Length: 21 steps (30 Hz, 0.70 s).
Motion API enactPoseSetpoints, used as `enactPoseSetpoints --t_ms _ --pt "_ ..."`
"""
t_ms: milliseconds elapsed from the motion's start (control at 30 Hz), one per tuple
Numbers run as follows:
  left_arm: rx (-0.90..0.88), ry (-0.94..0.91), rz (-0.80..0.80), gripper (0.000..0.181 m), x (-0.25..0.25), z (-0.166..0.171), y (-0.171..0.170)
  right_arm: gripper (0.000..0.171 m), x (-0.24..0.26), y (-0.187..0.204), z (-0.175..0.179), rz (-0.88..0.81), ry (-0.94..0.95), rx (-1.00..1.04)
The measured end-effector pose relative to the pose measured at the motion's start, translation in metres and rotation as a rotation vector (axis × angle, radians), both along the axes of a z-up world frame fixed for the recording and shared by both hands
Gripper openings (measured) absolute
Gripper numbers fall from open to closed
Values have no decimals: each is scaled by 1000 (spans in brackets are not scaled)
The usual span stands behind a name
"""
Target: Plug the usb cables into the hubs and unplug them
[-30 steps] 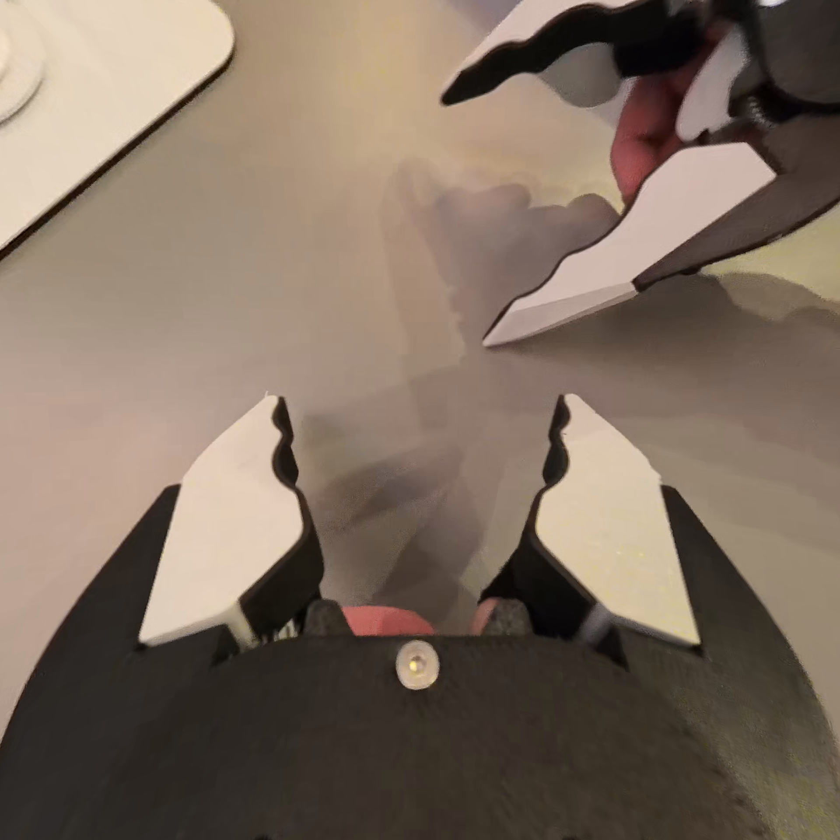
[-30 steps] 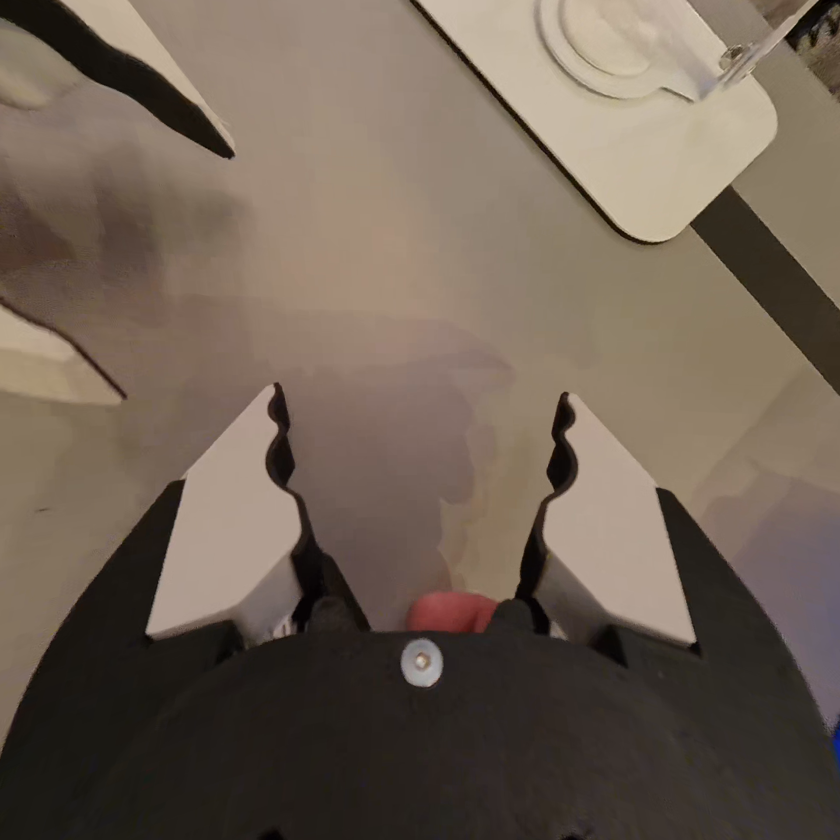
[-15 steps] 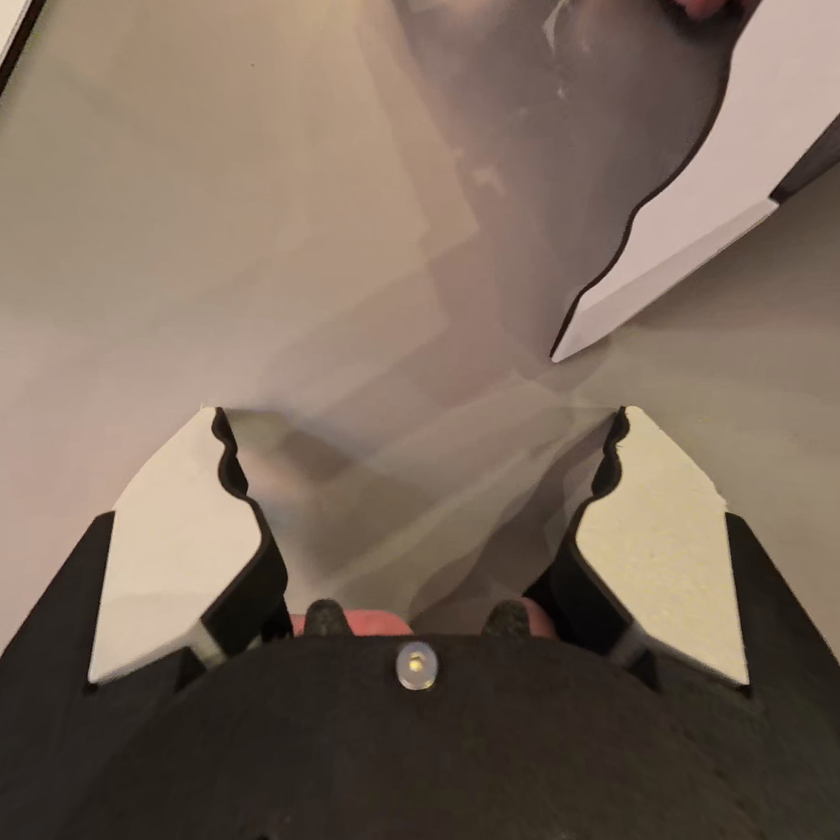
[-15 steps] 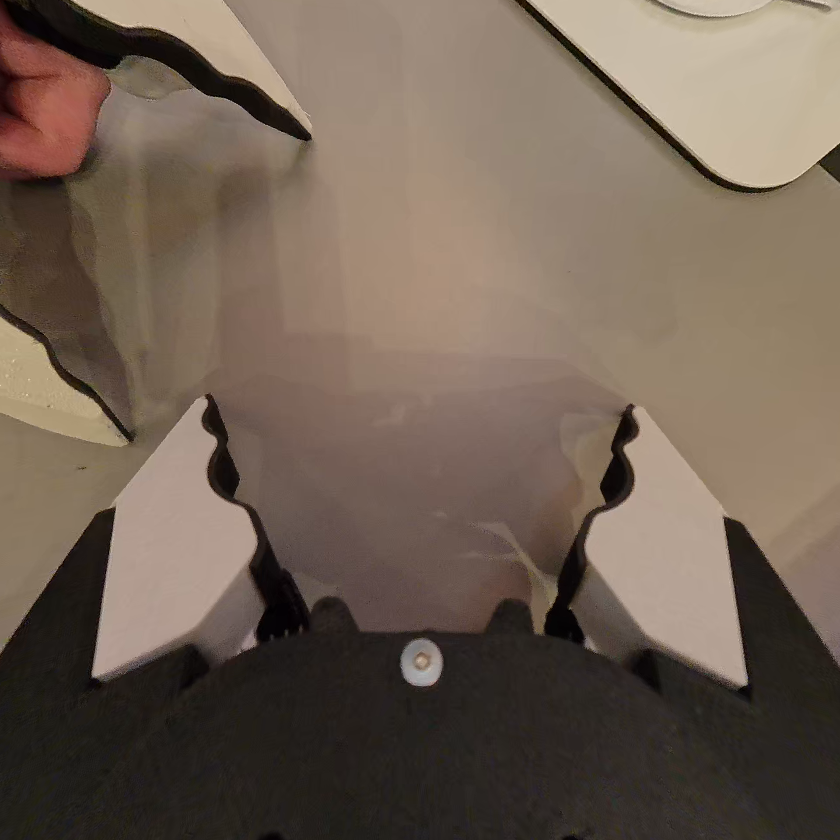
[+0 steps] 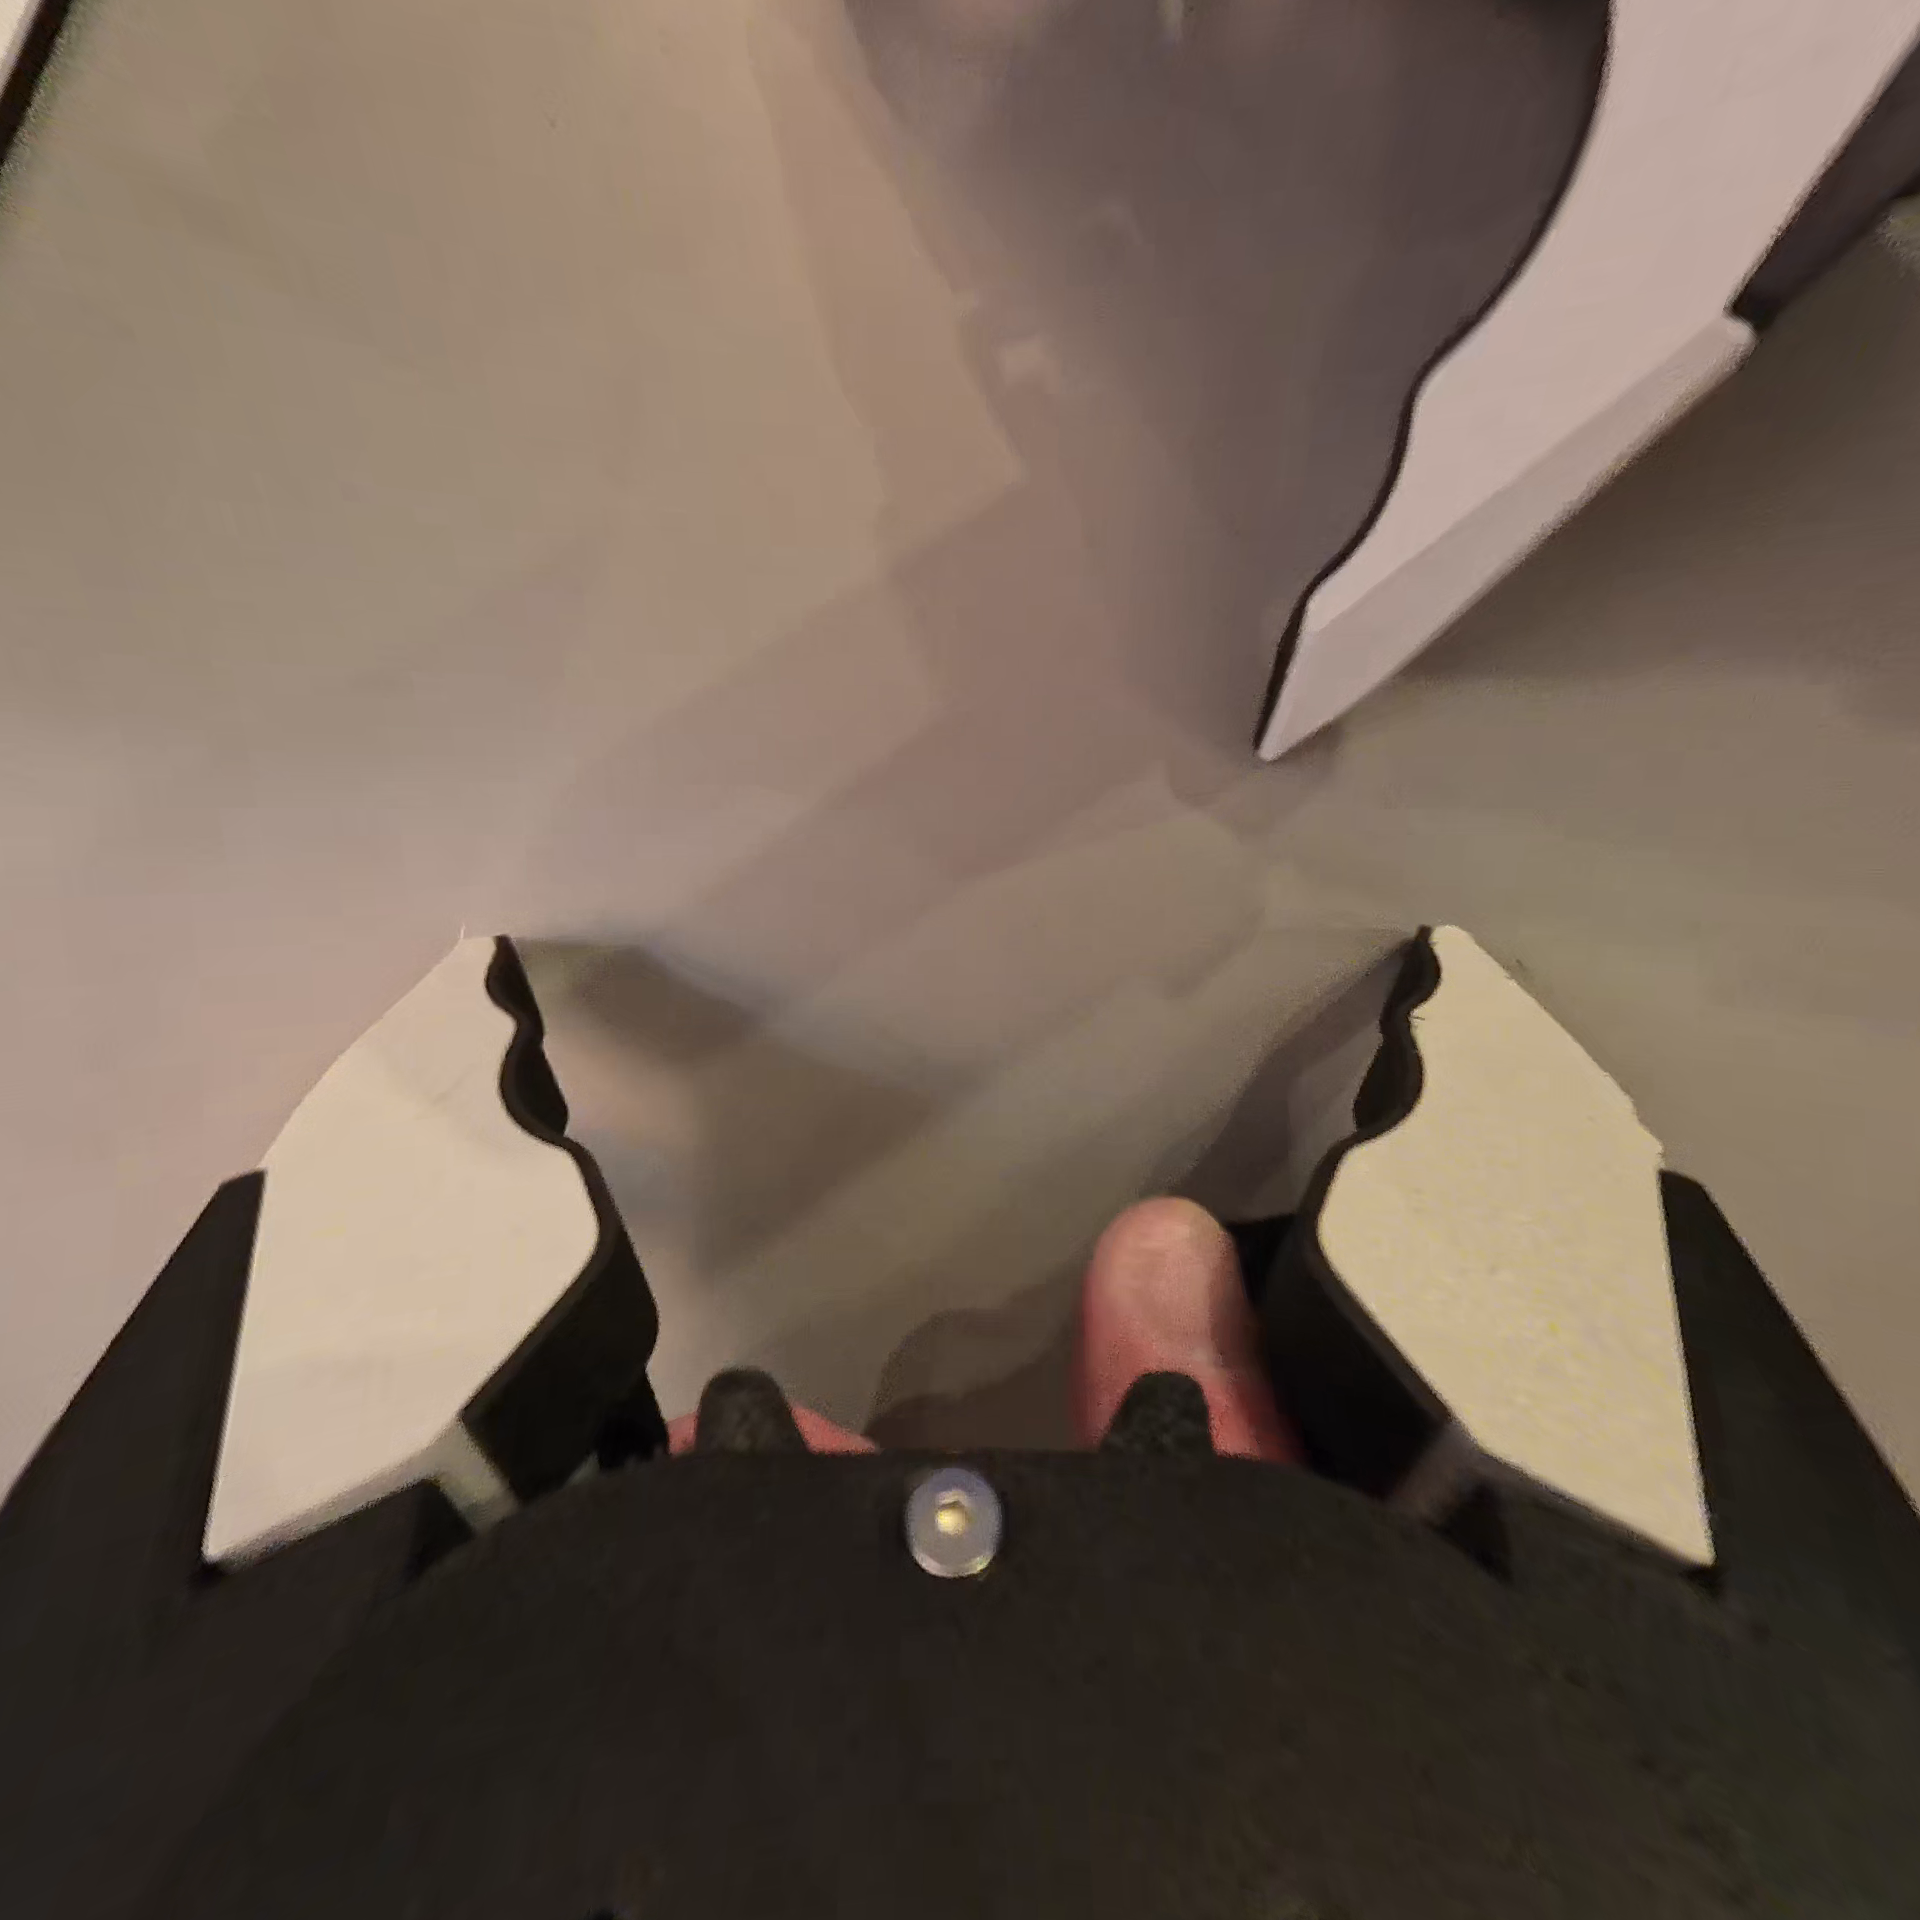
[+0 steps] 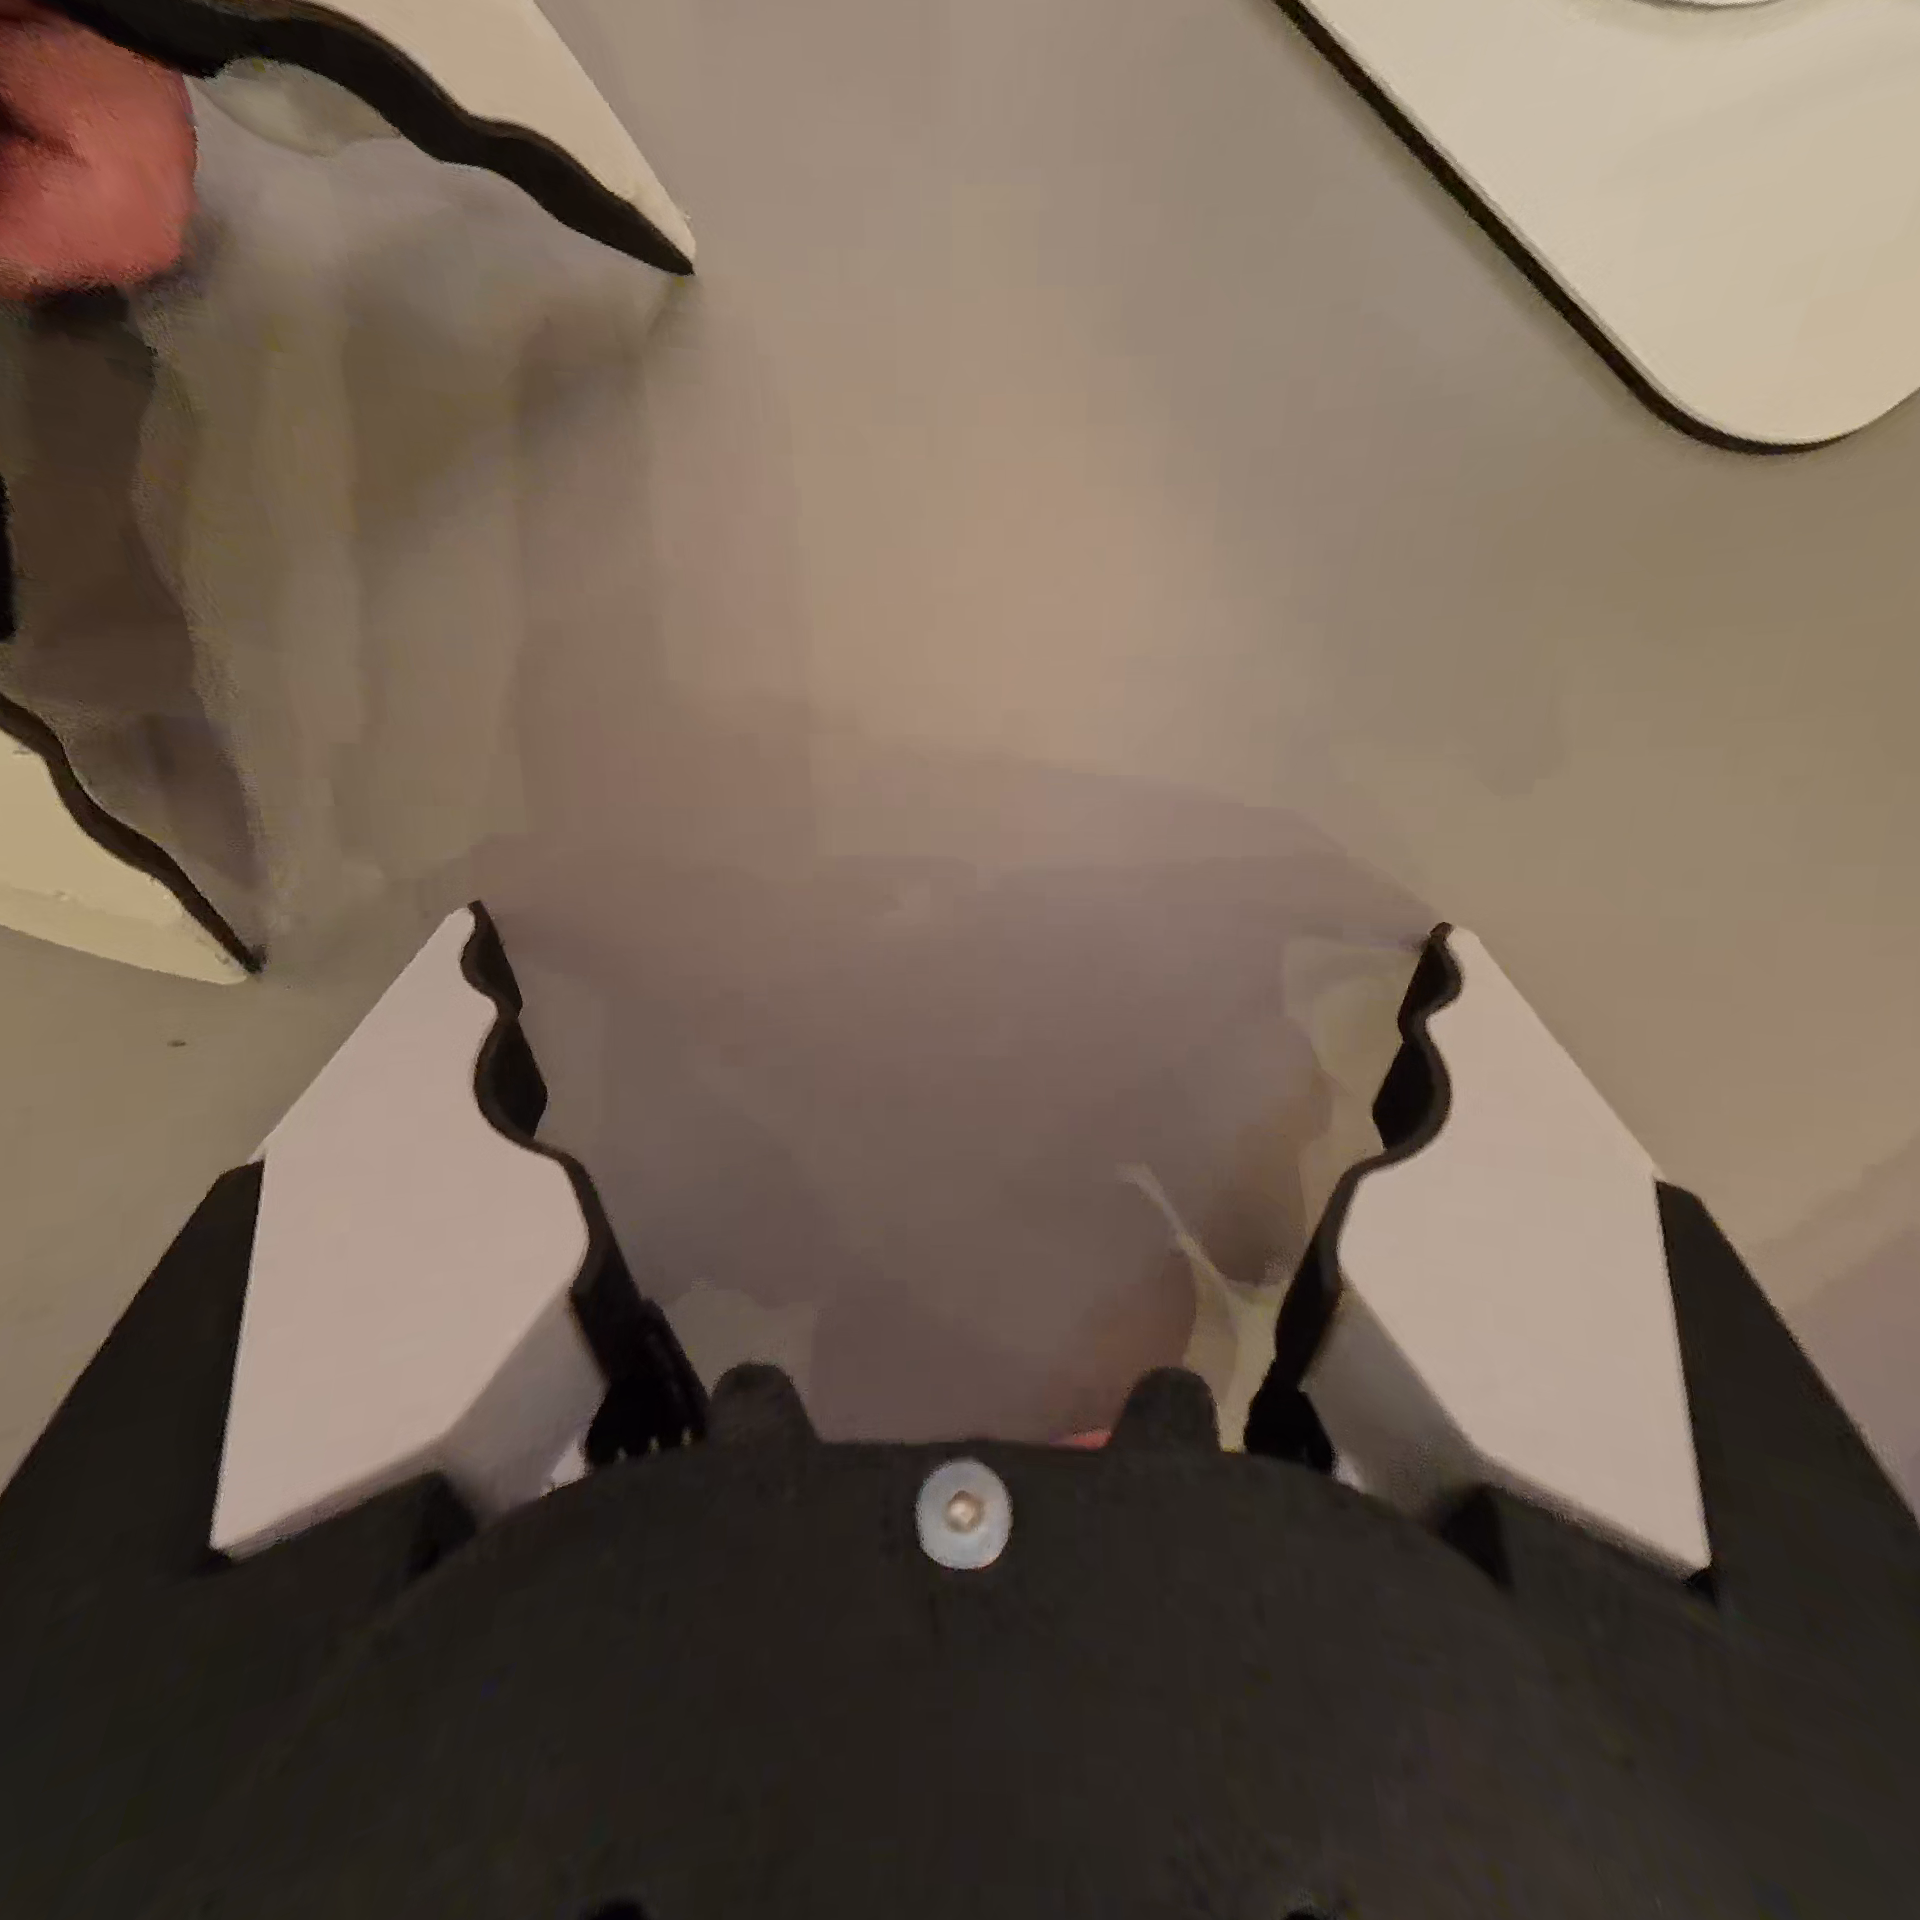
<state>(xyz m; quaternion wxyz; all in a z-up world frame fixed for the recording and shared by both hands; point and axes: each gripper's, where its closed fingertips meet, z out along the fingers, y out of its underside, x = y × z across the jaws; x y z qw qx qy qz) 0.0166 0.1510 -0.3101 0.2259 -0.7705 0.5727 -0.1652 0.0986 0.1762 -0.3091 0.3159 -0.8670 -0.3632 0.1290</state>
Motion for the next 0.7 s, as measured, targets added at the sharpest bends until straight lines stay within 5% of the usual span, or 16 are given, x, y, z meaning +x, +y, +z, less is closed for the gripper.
enactPoseSetpoints --t_ms 300,400,533,567,700 --pt "5 -34 -50 146 0 1 -5 158 0 2 9 -68 9 126" --pt "5 -33 -58 145 -2 1 -5 142 2 3 10 -88 17 127" --pt "3 -24 -44 146 -5 0 -3 158 6 1 17 -49 7 192" --pt "0 -18 -49 146 -6 0 -3 151 6 -1 16 -44 2 189" --pt "-5 3 -61 147 -5 0 -6 159 1 -12 0 -53 27 27"
